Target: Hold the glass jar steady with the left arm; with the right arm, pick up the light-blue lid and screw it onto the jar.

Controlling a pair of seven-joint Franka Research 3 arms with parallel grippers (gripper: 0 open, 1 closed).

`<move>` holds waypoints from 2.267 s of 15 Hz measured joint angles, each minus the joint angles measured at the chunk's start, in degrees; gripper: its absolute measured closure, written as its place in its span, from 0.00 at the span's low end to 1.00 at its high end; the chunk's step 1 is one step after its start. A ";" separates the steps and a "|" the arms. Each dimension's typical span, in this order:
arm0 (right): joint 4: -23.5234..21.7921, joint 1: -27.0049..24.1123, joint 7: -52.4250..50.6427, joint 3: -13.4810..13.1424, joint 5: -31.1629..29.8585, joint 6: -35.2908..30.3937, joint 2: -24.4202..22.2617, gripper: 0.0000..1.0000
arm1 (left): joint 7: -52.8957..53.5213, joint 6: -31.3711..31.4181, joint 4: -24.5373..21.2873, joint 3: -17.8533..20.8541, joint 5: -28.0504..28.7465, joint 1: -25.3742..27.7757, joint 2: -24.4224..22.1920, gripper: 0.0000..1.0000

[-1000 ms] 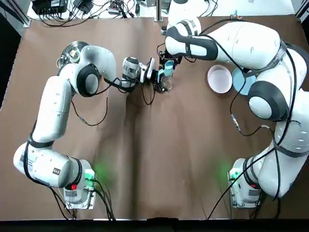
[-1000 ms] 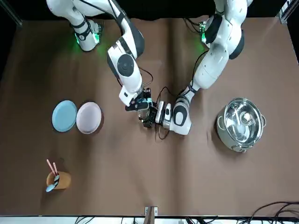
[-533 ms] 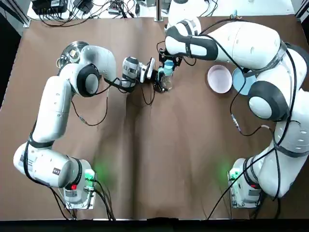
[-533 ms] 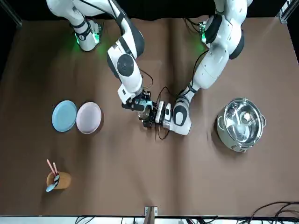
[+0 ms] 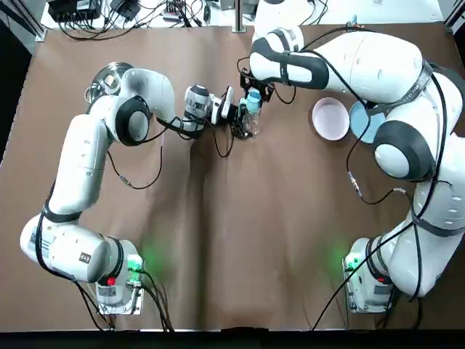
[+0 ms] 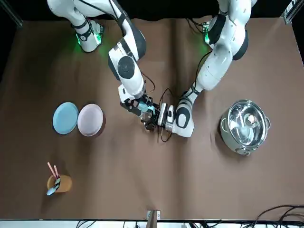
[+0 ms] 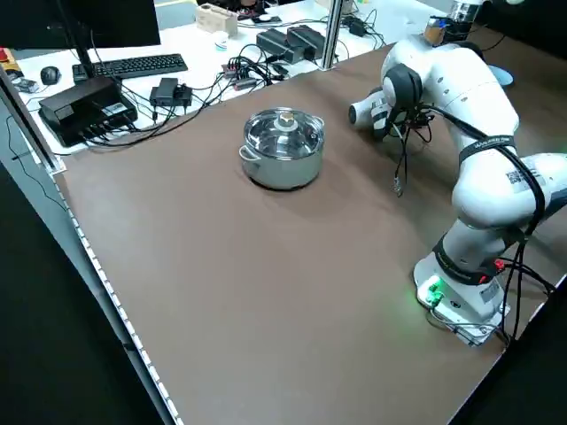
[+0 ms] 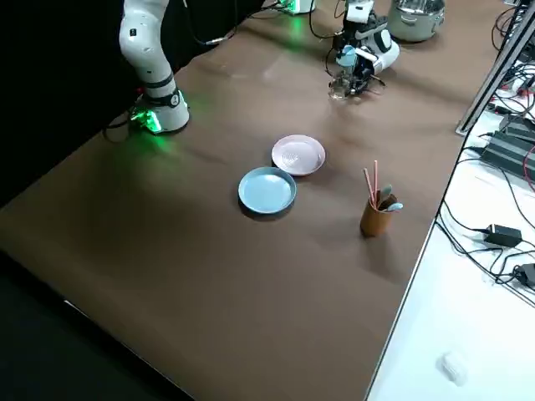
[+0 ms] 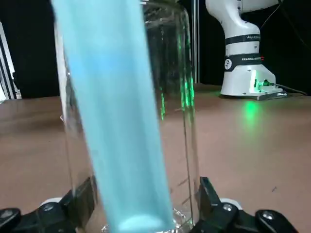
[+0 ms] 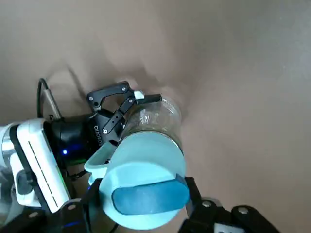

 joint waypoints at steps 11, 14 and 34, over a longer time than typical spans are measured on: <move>-0.70 -0.33 22.62 0.03 0.32 3.00 0.02 0.30 | -0.60 1.18 0.44 -0.09 -0.30 -0.02 0.00 0.07; -0.75 -0.31 29.51 0.04 0.16 3.33 0.03 0.30 | -0.61 1.19 0.45 -0.09 -0.31 -0.02 0.00 0.07; -0.23 -3.93 38.95 -0.85 -0.86 6.87 0.98 0.00 | 0.63 1.37 0.57 -0.03 -0.56 0.06 0.00 0.07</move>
